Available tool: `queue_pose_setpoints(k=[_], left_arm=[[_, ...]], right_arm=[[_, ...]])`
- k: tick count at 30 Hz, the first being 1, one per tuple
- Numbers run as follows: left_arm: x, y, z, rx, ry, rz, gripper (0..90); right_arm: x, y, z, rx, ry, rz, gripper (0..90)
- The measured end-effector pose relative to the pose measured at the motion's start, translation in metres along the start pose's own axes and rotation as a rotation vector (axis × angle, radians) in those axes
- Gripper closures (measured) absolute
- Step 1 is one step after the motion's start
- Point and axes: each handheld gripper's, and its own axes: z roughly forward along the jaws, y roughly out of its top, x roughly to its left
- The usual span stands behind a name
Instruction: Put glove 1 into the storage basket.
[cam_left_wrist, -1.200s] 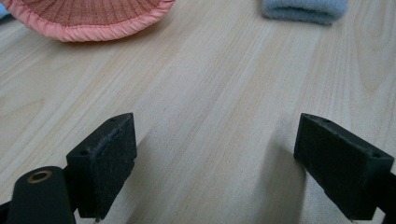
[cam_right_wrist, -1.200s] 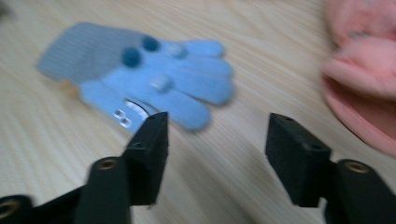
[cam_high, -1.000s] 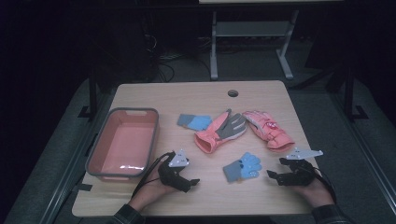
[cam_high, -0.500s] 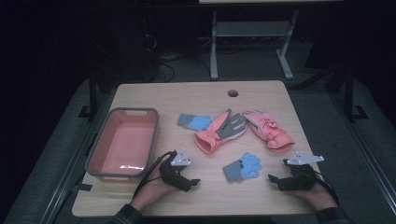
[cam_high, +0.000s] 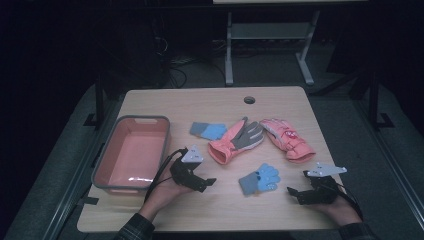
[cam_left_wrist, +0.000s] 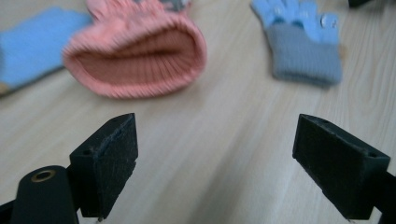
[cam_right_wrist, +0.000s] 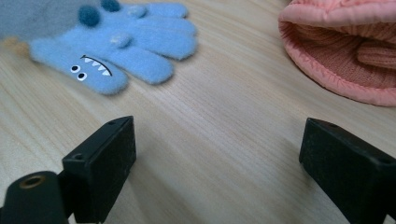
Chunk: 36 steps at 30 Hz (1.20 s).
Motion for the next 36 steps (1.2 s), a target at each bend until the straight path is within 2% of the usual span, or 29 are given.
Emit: queue_pose_setpoints(k=[4, 8, 15, 19, 23, 29, 36], left_arm=[[0.005, 0.011, -0.005, -0.018, 0.007, -0.014, 13.8], [0.012, 0.023, -0.008, -0.037, 0.016, -0.033, 18.3], [0.028, 0.046, -0.010, -0.066, 0.051, -0.048, 37.6], [0.041, 0.058, -0.007, -0.059, 0.086, -0.043, 53.2], [0.056, 0.066, -0.002, -0.047, 0.119, -0.074, 66.5], [0.076, 0.077, 0.008, -0.020, 0.171, -0.091, 67.1], [0.100, 0.088, 0.018, -0.012, 0.198, -0.123, 64.6]], right_arm=[[0.000, 0.000, 0.000, 0.000, 0.000, 0.000, 9.9], [0.000, 0.000, 0.000, 0.000, 0.000, 0.000, 9.9], [0.000, 0.000, 0.000, -0.002, -0.001, -0.003, 9.6], [0.000, 0.000, 0.001, -0.003, -0.001, -0.007, 9.5], [0.000, 0.001, 0.001, -0.005, -0.002, -0.003, 9.4], [0.000, 0.001, 0.001, -0.005, -0.002, -0.002, 9.4], [0.000, 0.001, 0.001, -0.005, -0.003, -0.003, 9.4]])
